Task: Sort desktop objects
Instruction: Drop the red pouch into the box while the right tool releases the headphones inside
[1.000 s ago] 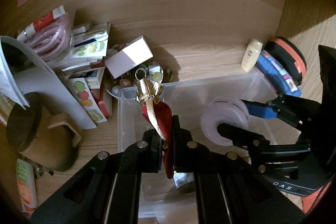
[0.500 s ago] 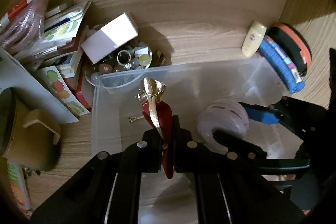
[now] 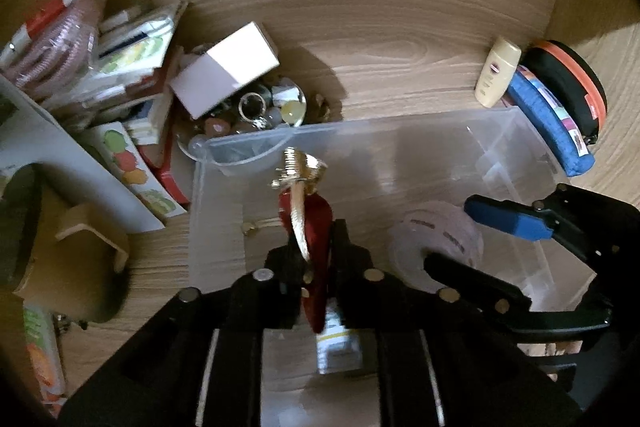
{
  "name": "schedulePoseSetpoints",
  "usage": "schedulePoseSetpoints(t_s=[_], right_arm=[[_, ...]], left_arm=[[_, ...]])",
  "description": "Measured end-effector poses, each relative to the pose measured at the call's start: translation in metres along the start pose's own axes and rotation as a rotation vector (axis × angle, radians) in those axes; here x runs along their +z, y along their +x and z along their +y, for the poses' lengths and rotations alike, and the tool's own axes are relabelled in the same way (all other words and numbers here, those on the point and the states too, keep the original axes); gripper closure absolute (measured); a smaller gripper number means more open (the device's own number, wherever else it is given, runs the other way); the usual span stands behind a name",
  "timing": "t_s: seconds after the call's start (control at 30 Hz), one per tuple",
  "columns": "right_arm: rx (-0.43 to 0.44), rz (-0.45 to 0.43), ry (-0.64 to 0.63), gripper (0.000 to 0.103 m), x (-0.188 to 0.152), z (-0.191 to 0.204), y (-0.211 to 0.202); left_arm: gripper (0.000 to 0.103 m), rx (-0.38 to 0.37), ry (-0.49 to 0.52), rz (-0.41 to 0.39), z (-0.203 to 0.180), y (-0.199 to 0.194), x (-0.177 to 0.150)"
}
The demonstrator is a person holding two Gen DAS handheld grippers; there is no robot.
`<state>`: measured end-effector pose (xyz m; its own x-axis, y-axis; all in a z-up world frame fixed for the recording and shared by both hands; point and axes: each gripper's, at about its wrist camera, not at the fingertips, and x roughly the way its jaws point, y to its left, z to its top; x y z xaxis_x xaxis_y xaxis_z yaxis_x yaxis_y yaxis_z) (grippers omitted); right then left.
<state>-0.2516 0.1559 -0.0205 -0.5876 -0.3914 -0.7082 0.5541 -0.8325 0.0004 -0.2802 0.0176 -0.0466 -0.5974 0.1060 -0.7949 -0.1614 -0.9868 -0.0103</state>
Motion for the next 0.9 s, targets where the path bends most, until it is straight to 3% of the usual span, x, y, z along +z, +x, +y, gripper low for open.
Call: schedulePoseSetpoints(t_s=[0.1, 0.2, 0.3, 0.47, 0.67, 0.77, 0.9], right_arm=[[0.001, -0.024, 0.004, 0.064, 0.002, 0.000, -0.006], [0.059, -0.077, 0.059, 0.062, 0.007, -0.007, -0.019], [0.058, -0.126, 0.086, 0.049, 0.008, -0.011, -0.032], [0.031, -0.150, 0.086, 0.043, 0.011, -0.015, -0.035], [0.021, -0.160, 0.087, 0.025, 0.015, -0.020, -0.041], [0.032, -0.187, 0.080, 0.022, 0.020, -0.016, -0.055], [-0.016, -0.239, 0.029, 0.019, 0.023, -0.002, -0.081]], left_arm=[[0.081, -0.004, -0.004, -0.014, 0.002, -0.008, 0.000], [0.079, -0.006, -0.001, -0.028, 0.003, -0.019, -0.002], [0.064, 0.014, 0.005, -0.052, 0.004, -0.031, -0.005], [0.048, 0.044, 0.007, -0.091, 0.007, -0.051, -0.008], [0.034, 0.062, 0.005, -0.120, 0.013, -0.075, -0.020], [0.028, 0.066, -0.007, -0.142, 0.020, -0.091, -0.026], [0.016, 0.070, -0.023, -0.190, 0.025, -0.112, -0.033]])
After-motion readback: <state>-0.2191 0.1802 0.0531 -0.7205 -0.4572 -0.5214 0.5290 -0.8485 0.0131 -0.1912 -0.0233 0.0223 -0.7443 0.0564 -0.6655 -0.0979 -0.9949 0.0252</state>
